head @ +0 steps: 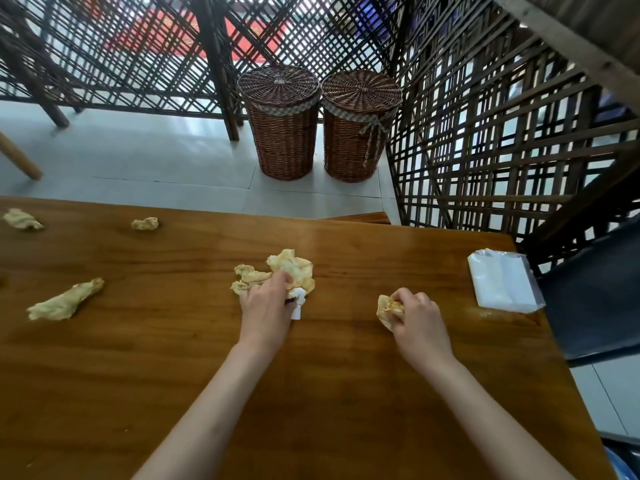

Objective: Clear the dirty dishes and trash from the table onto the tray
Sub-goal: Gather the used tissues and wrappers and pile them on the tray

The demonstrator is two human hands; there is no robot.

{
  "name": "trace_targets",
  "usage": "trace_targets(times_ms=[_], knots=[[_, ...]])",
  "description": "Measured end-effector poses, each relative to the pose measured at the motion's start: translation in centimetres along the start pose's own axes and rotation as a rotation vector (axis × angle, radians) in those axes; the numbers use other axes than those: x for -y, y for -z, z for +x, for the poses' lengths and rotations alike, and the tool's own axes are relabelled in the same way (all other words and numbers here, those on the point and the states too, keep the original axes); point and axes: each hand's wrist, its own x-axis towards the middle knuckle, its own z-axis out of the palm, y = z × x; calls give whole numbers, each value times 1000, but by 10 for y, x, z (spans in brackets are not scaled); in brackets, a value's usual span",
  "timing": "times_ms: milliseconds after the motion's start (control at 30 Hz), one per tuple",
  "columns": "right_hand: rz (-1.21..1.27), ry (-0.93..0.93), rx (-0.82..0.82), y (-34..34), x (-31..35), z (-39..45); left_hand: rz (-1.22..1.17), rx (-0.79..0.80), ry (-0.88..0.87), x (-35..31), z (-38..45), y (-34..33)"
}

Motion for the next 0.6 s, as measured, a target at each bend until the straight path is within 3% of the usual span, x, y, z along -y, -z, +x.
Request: trace_targets(times_ms=[367, 600], knots=[[80, 47, 40, -12, 23, -13, 51, 88, 47, 23, -40, 22], [93, 38, 26, -26, 41, -34, -229, 140, -1, 33, -50, 39]])
